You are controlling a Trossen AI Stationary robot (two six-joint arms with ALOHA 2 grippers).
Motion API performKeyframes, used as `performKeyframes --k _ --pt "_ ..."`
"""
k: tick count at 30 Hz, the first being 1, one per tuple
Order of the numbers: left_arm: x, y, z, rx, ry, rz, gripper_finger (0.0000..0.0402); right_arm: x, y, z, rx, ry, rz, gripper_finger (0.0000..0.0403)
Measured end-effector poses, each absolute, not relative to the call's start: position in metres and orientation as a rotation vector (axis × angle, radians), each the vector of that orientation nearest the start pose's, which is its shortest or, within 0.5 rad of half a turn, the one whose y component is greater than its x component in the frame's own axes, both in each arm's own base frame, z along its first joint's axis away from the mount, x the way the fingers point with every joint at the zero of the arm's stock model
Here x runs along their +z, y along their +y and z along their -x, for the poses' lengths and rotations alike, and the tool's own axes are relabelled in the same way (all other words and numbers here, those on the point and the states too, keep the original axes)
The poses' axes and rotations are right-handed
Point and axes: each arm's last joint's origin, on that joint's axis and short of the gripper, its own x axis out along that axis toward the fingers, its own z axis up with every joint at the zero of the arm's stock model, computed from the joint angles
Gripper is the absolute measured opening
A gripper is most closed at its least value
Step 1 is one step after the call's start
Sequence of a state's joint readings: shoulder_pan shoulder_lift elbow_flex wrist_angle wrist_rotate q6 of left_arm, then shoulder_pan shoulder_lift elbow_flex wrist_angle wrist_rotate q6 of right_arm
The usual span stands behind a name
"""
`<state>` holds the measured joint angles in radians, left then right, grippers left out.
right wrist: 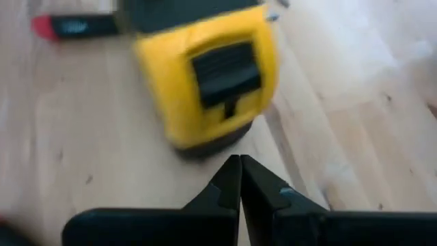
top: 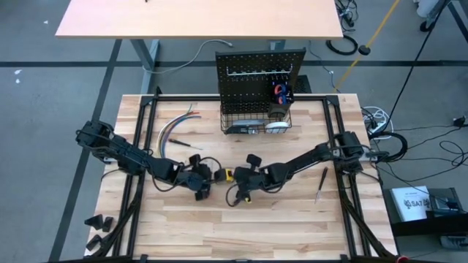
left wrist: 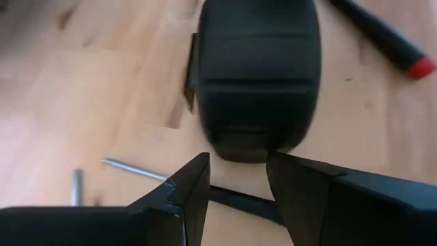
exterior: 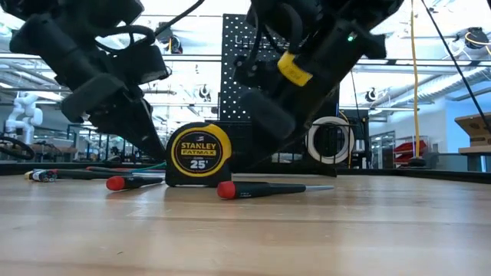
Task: Hang tools onto peg board
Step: Hang the yellow tape measure on the pegboard
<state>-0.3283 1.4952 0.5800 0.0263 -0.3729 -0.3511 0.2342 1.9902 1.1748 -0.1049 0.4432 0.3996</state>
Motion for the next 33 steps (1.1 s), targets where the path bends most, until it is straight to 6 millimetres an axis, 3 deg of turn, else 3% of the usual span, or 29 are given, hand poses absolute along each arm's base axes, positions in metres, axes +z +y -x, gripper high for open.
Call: performKeyframes --k 8,16,21,29,33 --pt "0.134 -0.07 -0.244 0.258 0.821 -0.02 0.0152 0.162 0.082 -0.37 -0.315 0.882 -0.002 0.0" --pt "0.135 -0.069 -0.245 0.269 0.805 -0.014 0.0152 0.191 0.093 -0.376 -0.019 0.737 0.178 0.0037" --pt "0.138 -0.07 -0.248 0.267 0.763 -0.026 0.0152 0.197 0.091 -0.381 -0.013 0.701 0.169 0.0106" --pt "0.139 -0.066 -0.25 0.301 0.741 -0.028 0.0152 0.212 0.078 -0.392 0.016 0.677 0.166 0.0277" --pt "0.141 -0.064 -0.253 0.31 0.715 -0.015 0.0152 0.212 0.07 -0.394 -0.001 0.676 0.184 0.0323"
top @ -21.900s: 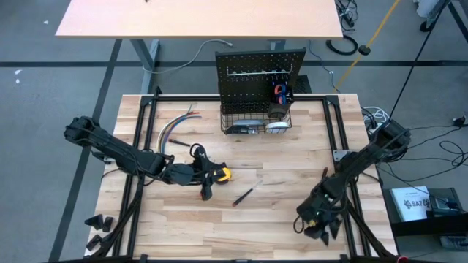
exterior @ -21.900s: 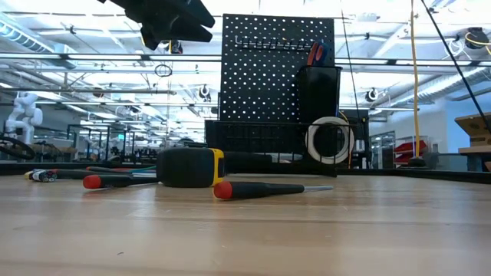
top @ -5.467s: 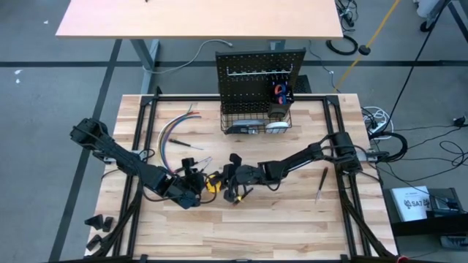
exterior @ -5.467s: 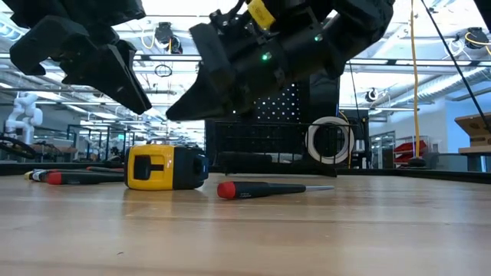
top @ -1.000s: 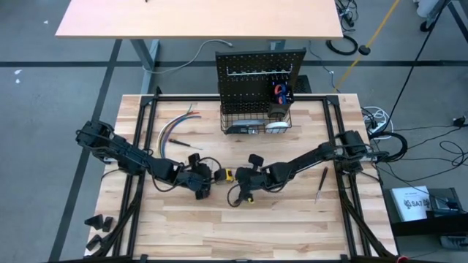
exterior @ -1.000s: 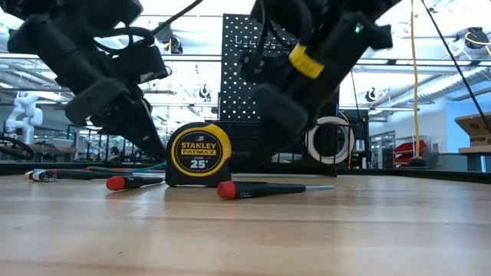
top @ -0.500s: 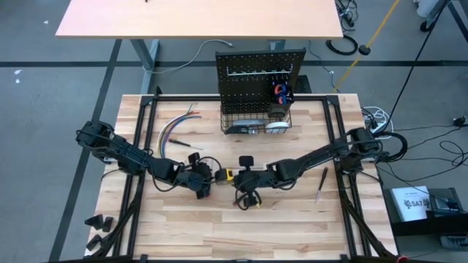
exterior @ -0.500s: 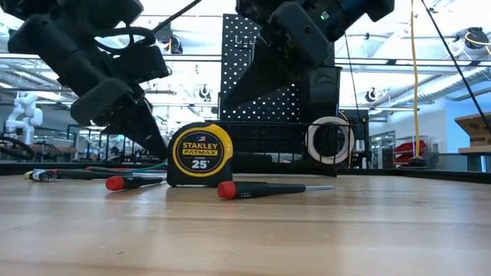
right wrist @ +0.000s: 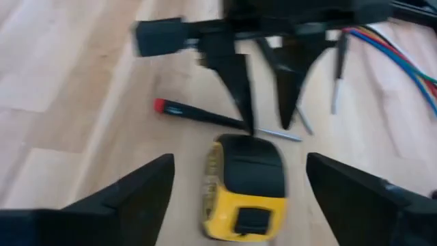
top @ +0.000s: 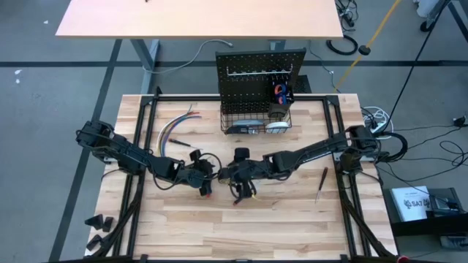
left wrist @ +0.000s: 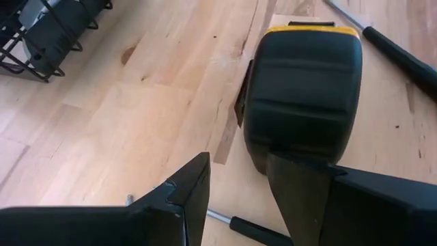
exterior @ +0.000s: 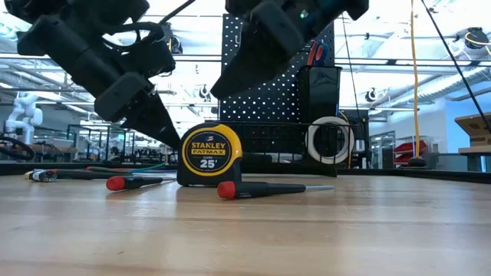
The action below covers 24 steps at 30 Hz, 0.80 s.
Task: Hang tools onto peg board
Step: Hang the yellow tape measure on the pegboard
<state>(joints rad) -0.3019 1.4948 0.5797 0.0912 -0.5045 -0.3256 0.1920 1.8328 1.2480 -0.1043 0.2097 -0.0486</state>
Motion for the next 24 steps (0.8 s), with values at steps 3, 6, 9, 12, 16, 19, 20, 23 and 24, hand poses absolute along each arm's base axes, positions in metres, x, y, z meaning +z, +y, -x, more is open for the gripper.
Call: performKeyframes --k 3,6,9,12,16,19,20,23,24 --pt "0.141 -0.064 -0.252 0.309 0.715 -0.017 0.0152 0.212 0.064 -0.395 -0.016 0.679 0.176 0.0337" --pt "0.141 -0.064 -0.252 0.303 0.718 -0.032 0.0152 0.208 0.06 -0.397 -0.027 0.686 0.132 0.0338" --pt "0.141 -0.064 -0.252 0.303 0.719 -0.033 0.0152 0.198 0.056 -0.402 -0.03 0.697 0.099 0.0338" --pt "0.141 -0.064 -0.252 0.302 0.72 -0.033 0.0152 0.185 0.054 -0.407 -0.044 0.714 0.098 0.0338" --pt "0.14 -0.064 -0.252 0.3 0.726 -0.034 0.0152 0.176 0.054 -0.409 -0.048 0.73 0.089 0.0338" --pt "0.14 -0.064 -0.251 0.3 0.736 -0.038 0.0152 0.176 0.054 -0.411 -0.051 0.711 0.079 0.0338" --pt "0.139 -0.064 -0.251 0.3 0.741 -0.04 0.0152 0.175 0.054 -0.411 -0.05 0.71 0.078 0.0338" --pt "0.139 -0.064 -0.251 0.3 0.74 -0.039 0.0152 0.171 0.054 -0.413 -0.055 0.711 0.068 0.0332" --pt "0.139 -0.064 -0.251 0.299 0.74 -0.039 0.0152 0.168 0.054 -0.413 -0.057 0.721 0.065 0.0327"
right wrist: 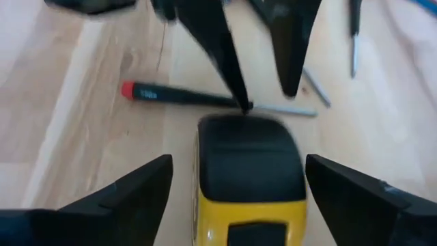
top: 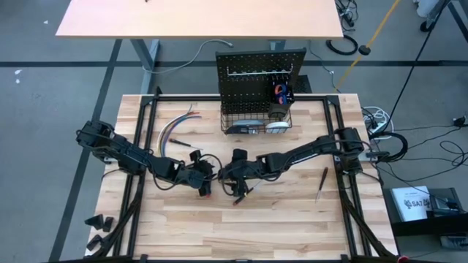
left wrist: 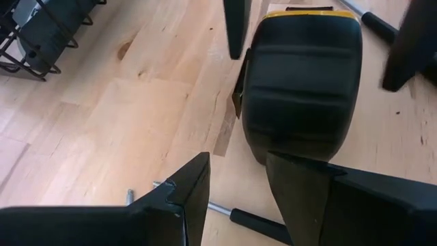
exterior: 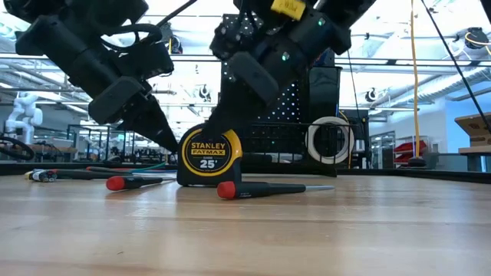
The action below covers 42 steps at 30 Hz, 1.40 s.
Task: Hang tools onto peg board
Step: Hang the yellow tape measure on the pegboard
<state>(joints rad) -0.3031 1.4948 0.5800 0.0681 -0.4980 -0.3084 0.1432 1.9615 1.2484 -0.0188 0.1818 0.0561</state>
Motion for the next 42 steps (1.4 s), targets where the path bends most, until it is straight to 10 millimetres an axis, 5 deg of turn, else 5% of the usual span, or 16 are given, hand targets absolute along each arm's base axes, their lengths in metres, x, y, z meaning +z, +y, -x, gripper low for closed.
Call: performKeyframes --k 11,30,42 --pt "0.139 -0.064 -0.251 0.3 0.743 -0.04 0.0152 0.158 0.054 -0.415 -0.074 0.737 0.064 0.0232" --pt "0.145 -0.063 -0.248 0.302 0.733 -0.037 0.0152 0.162 0.055 -0.413 -0.105 0.734 0.071 0.0222" --pt "0.17 -0.073 -0.23 0.354 0.658 -0.049 0.0152 0.232 0.033 -0.387 -0.109 0.678 0.16 0.0222"
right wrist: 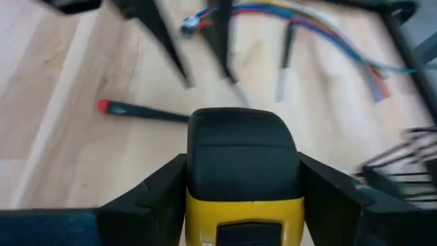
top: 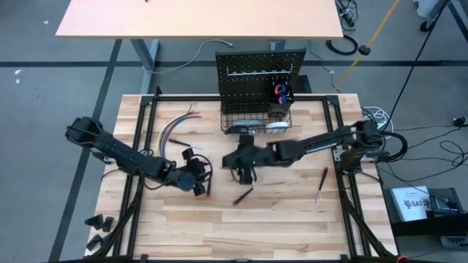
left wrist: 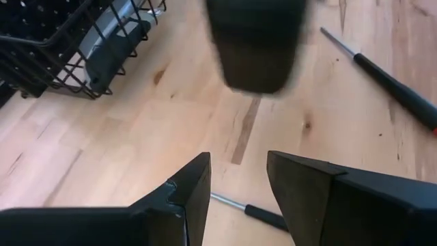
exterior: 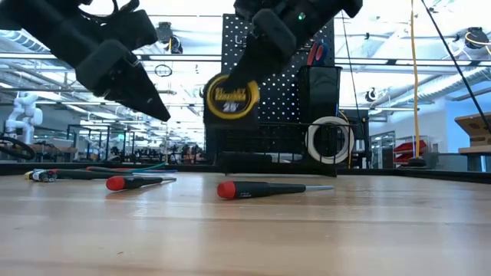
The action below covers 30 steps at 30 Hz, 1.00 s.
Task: Hang tools onto peg board
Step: Hang the yellow tape measure on the pegboard
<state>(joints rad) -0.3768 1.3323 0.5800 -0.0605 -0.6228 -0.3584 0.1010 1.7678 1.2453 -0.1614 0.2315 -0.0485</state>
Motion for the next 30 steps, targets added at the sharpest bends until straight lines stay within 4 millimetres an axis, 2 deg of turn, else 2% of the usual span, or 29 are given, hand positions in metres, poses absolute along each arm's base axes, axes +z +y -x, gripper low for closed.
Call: performKeyframes --k 5,10,15,21,30 --pt "0.17 -0.075 -0.229 0.355 0.654 -0.058 0.0152 0.252 -0.001 -0.381 -0.088 0.634 0.153 0.0222" --pt "0.17 -0.075 -0.229 0.36 0.654 -0.068 0.0152 0.253 -0.033 -0.38 -0.113 0.637 0.2 0.0222" --pt "0.17 -0.074 -0.229 0.356 0.656 -0.085 0.0152 0.253 -0.057 -0.377 -0.143 0.64 0.197 0.0222" --pt "0.17 -0.074 -0.229 0.361 0.655 -0.096 0.0152 0.251 -0.074 -0.373 -0.156 0.658 0.165 0.0222" --pt "0.17 -0.074 -0.229 0.365 0.653 -0.091 0.0152 0.251 -0.085 -0.37 -0.166 0.662 0.138 0.0222"
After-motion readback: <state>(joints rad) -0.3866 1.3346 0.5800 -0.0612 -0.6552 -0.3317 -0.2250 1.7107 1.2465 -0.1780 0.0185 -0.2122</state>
